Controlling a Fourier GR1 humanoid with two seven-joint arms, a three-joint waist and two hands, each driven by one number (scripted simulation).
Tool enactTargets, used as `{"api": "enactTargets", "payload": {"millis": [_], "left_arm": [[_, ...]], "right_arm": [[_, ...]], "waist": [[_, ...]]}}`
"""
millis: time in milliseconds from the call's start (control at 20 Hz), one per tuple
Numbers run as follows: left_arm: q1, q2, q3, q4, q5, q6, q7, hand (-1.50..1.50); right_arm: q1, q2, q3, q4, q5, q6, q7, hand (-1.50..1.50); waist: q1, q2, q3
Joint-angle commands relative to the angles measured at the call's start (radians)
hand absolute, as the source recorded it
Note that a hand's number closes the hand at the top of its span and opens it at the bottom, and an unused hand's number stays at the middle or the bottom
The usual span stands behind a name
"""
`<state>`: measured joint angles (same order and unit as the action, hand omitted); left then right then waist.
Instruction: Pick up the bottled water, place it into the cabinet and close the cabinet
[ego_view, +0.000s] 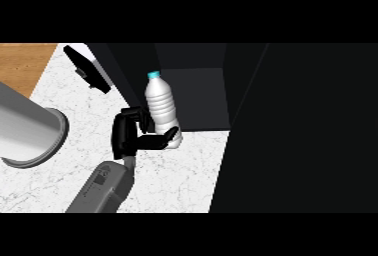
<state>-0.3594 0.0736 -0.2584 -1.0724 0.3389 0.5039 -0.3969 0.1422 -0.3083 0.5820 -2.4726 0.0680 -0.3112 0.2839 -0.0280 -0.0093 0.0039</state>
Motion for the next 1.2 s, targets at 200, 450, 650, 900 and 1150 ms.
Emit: {"api": "enactTargets", "payload": {"millis": [200,450,650,900,1150], "left_arm": [[-0.274,-0.058,-0.015,0.146,-0.051,0.085,0.085,1.50],[-0.334,-0.037,-0.021,0.210,-0.101,0.162,0.116,1.50],[-0.341,-0.054,-0.012,0.234,-0.109,0.206,0.082,1.50],[-0.341,-0.006,-0.024,0.247,-0.132,0.222,0.079,1.50],[-0.338,-0.018,-0.077,0.235,-0.161,0.257,0.112,-1.50]], "right_arm": [[0.055,-0.024,0.009,-0.067,-0.010,0.008,-0.004,-1.50],[0.032,-0.024,-0.012,-0.067,-0.045,0.015,-0.001,-1.50],[0.053,-0.029,-0.005,-0.066,-0.062,0.029,-0.033,-1.50],[0.065,-0.044,-0.012,-0.046,-0.067,0.048,-0.080,-1.50],[0.053,-0.038,0.005,-0.017,-0.056,0.049,-0.079,-1.50]], "waist": [[-0.041,0.016,-0.004],[-0.060,0.024,-0.004],[-0.061,0.025,-0.004],[-0.081,0.030,-0.003],[-0.086,0.031,-0.004]]}}
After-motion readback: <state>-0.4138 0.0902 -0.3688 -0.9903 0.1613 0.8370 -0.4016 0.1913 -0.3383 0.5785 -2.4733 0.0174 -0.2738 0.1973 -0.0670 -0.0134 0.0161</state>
